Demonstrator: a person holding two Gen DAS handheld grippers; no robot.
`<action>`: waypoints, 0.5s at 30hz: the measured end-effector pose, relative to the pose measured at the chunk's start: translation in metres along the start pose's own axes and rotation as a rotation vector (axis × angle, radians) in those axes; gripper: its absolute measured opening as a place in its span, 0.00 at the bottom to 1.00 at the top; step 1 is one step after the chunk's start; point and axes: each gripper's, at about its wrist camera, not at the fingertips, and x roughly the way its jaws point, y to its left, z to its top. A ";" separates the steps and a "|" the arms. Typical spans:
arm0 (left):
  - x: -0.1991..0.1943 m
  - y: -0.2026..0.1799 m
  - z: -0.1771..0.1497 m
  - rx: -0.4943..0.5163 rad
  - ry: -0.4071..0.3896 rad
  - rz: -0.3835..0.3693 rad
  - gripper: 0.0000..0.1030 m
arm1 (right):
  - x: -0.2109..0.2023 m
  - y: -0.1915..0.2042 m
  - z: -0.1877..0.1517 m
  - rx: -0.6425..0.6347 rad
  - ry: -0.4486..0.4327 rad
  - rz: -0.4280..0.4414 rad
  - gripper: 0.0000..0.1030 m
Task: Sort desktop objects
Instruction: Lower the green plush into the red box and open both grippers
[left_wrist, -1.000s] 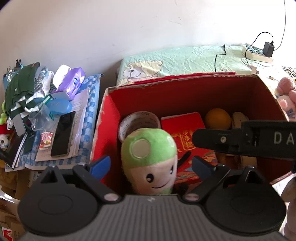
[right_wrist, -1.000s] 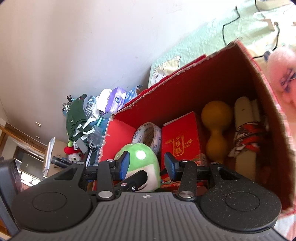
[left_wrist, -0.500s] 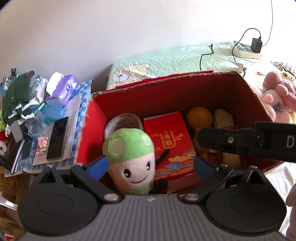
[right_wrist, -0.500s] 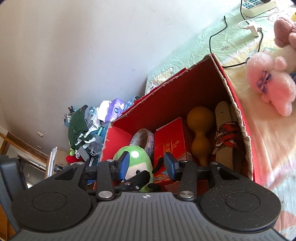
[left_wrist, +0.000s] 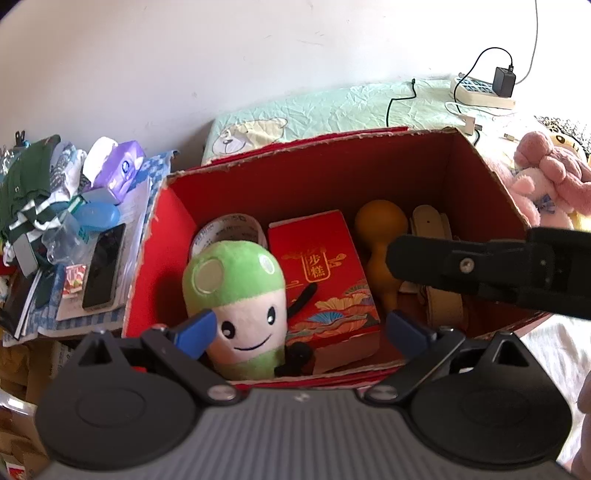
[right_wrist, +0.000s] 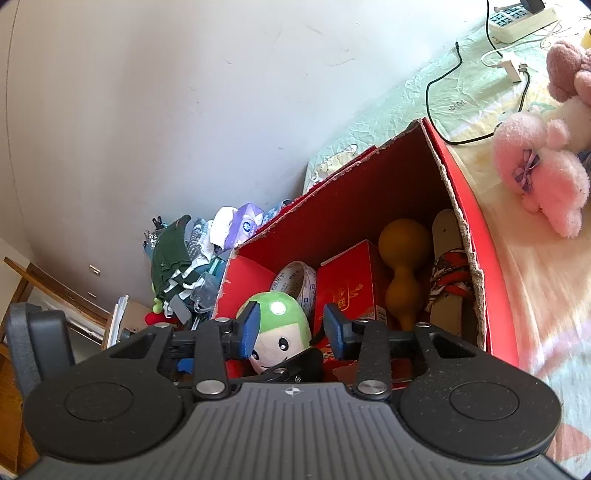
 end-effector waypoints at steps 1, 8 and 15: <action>0.001 0.000 0.000 -0.005 0.003 -0.003 0.96 | 0.000 0.001 0.000 -0.009 0.000 0.000 0.38; 0.007 0.001 -0.002 -0.033 0.008 -0.015 0.96 | -0.003 -0.001 -0.003 -0.030 -0.008 0.018 0.36; 0.012 0.011 -0.006 -0.091 0.007 -0.053 0.99 | -0.005 -0.004 -0.004 -0.030 -0.019 0.027 0.26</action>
